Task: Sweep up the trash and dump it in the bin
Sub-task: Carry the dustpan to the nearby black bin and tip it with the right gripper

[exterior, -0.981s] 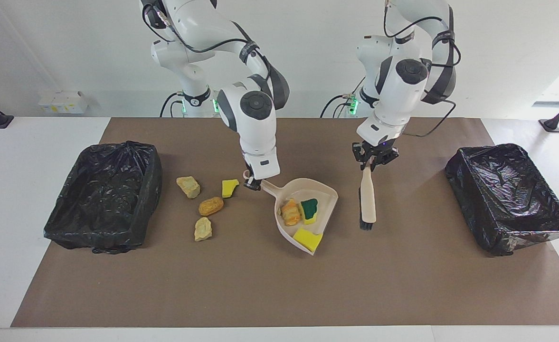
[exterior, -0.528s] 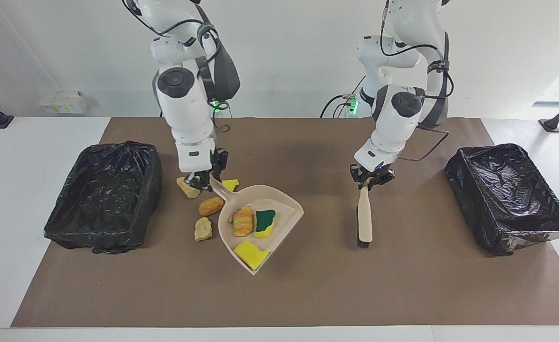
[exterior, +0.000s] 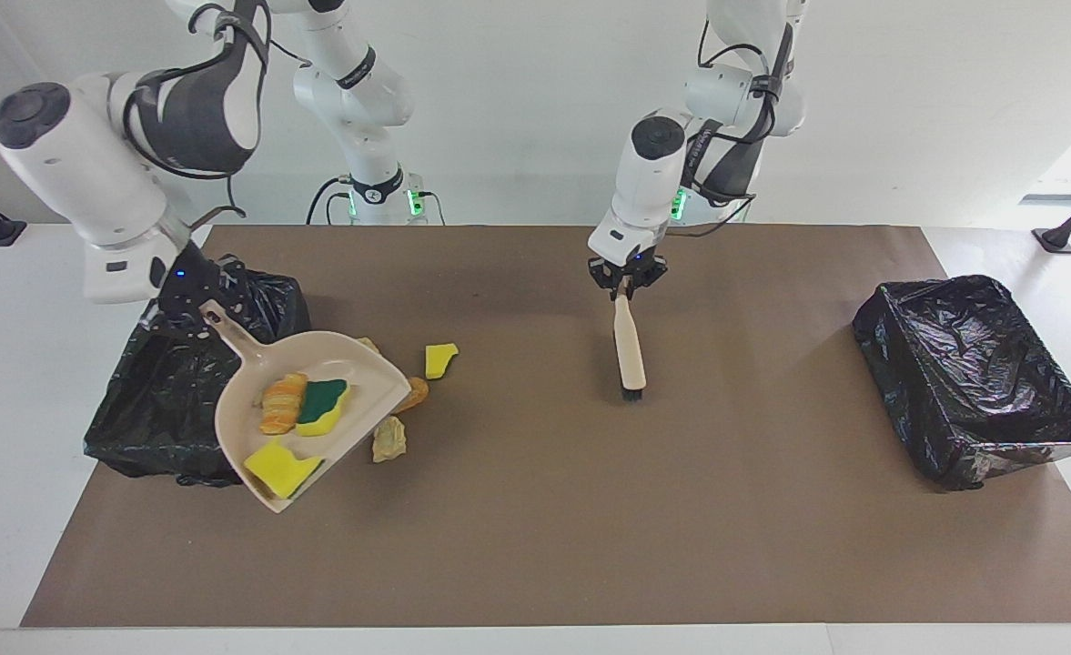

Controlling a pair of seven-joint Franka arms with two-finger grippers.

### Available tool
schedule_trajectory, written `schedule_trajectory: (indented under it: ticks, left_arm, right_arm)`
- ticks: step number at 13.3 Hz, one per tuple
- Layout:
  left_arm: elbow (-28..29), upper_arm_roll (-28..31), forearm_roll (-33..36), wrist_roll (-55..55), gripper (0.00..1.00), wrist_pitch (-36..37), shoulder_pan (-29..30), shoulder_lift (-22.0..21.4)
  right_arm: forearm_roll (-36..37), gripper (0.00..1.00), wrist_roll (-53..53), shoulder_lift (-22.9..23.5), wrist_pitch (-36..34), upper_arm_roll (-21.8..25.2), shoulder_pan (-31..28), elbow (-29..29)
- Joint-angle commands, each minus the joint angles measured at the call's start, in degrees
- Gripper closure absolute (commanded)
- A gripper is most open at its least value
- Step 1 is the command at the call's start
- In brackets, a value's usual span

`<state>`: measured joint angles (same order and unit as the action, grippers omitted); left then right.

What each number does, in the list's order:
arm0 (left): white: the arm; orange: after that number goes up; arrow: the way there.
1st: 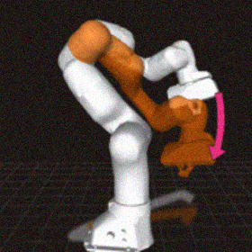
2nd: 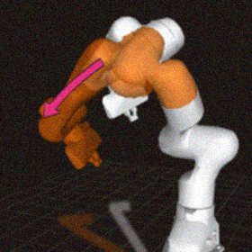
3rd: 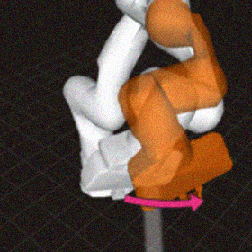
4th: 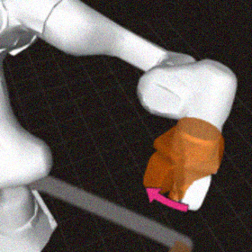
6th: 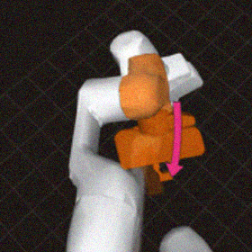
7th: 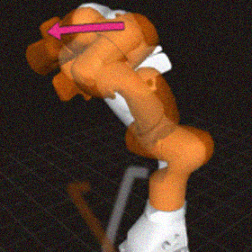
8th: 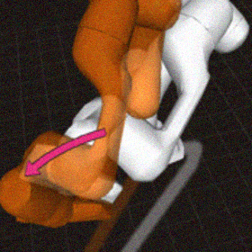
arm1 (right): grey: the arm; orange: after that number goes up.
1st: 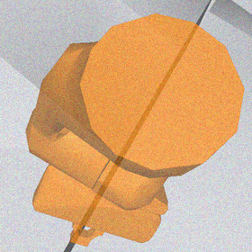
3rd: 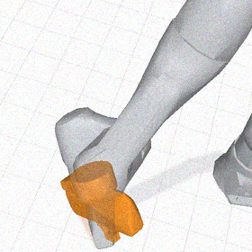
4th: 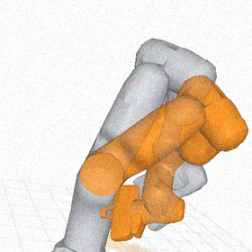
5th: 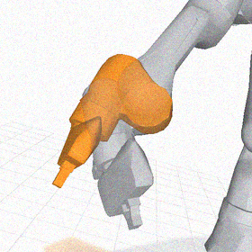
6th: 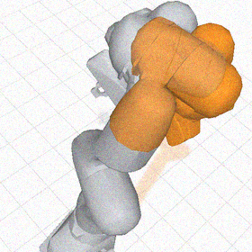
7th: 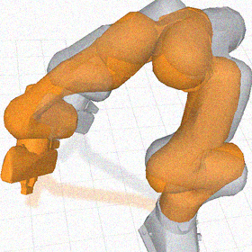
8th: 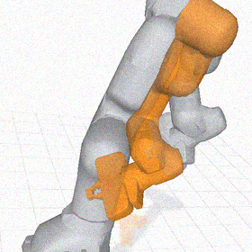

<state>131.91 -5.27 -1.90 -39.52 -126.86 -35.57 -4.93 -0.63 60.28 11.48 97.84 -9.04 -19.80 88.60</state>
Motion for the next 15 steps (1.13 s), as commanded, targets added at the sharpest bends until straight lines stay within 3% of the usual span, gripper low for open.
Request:
schedule_trajectory:
  ticks: [1, 3, 7, 11, 15]
  left_arm:
    - [13.9, 1.0, 0.6, -8.1, 1.00, -8.5, -6.4, -11.0]
    - [16.4, 1.0, 0.6, -12.2, 1.00, -9.0, -9.9, -13.6]
    - [18.9, 1.0, 0.5, -15.0, 1.00, -11.5, -13.4, -14.2]
    - [19.7, 1.0, 0.5, -15.0, 1.00, -12.6, -13.6, -13.6]
    - [19.7, 1.0, 0.5, -14.8, 0.99, -12.6, -13.0, -13.4]
  right_arm:
    - [-0.2, 1.00, 7.4, -0.1, -1.3, -0.5, -5.8, -1.0]
    - [5.2, 1.00, 14.0, 0.0, -1.1, 0.0, -8.9, -1.4]
    - [13.1, 1.00, 25.9, -1.4, 0.1, 1.5, -13.8, -0.8]
    - [23.9, 1.00, 31.5, -1.6, 6.6, 1.3, -13.3, 4.6]
    - [33.0, 1.00, 31.7, -1.9, 7.9, 1.2, -9.2, 5.6]
